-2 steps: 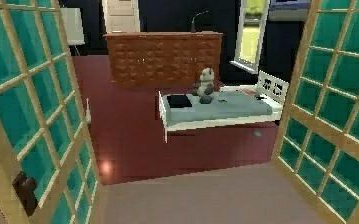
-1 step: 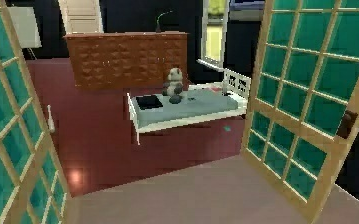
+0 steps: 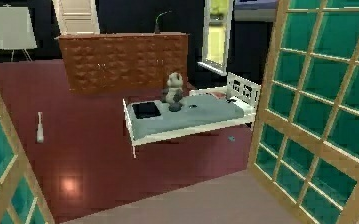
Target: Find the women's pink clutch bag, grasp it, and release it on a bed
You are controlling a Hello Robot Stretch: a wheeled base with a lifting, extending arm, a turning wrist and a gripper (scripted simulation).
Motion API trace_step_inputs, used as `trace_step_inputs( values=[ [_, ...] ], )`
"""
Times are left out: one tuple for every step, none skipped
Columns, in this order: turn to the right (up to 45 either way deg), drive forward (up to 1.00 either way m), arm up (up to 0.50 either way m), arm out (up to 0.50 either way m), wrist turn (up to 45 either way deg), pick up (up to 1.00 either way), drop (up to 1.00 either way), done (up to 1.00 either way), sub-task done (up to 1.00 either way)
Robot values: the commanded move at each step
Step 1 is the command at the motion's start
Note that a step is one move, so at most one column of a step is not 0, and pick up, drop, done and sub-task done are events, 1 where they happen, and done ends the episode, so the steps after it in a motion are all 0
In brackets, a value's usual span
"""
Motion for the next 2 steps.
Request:
trace_step_inputs(
  values=[
    [-21.0,0.00,0.00,0.00,0.0,0.00,0.00,0.00,0.00],
    [0.0,1.00,0.00,0.00,0.0,0.00,0.00,0.00,0.00]
  ],
)
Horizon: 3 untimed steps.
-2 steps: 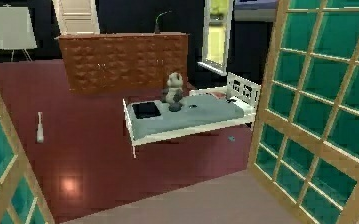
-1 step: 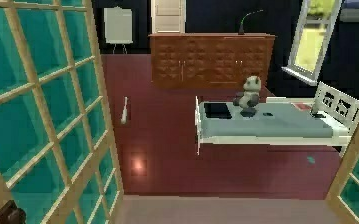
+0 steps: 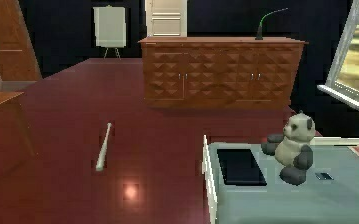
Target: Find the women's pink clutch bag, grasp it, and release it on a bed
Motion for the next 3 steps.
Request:
trace_step_inputs(
  values=[
    [0.0,0.35,0.00,0.00,0.0,0.00,0.00,0.00,0.00],
    [-21.0,0.00,0.00,0.00,0.0,0.00,0.00,0.00,0.00],
    [0.0,0.45,0.00,0.00,0.0,0.00,0.00,0.00,0.00]
  ],
)
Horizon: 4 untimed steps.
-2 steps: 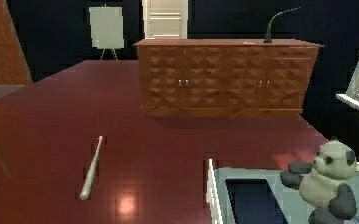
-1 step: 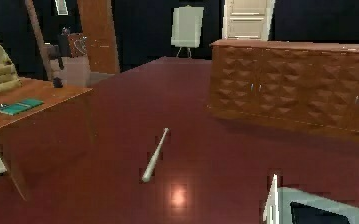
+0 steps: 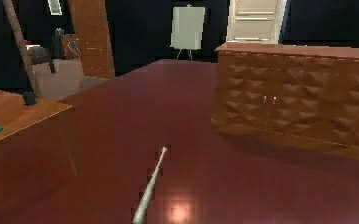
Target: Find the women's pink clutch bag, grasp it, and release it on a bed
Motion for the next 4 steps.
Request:
trace_step_inputs(
  values=[
    [24.0,0.00,0.00,0.00,0.0,0.00,0.00,0.00,0.00],
    [0.0,1.00,0.00,0.00,0.0,0.00,0.00,0.00,0.00],
    [0.0,0.05,0.00,0.00,0.0,0.00,0.00,0.00,0.00],
    [42.0,0.00,0.00,0.00,0.0,0.00,0.00,0.00,0.00]
  ],
)
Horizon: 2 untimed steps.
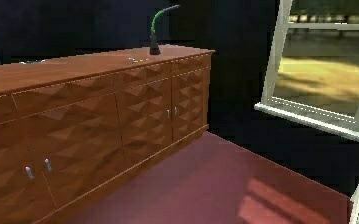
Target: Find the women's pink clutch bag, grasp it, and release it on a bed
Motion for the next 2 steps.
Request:
trace_step_inputs(
  values=[
    [0.0,0.25,0.00,0.00,0.0,0.00,0.00,0.00,0.00],
    [42.0,0.00,0.00,0.00,0.0,0.00,0.00,0.00,0.00]
  ],
)
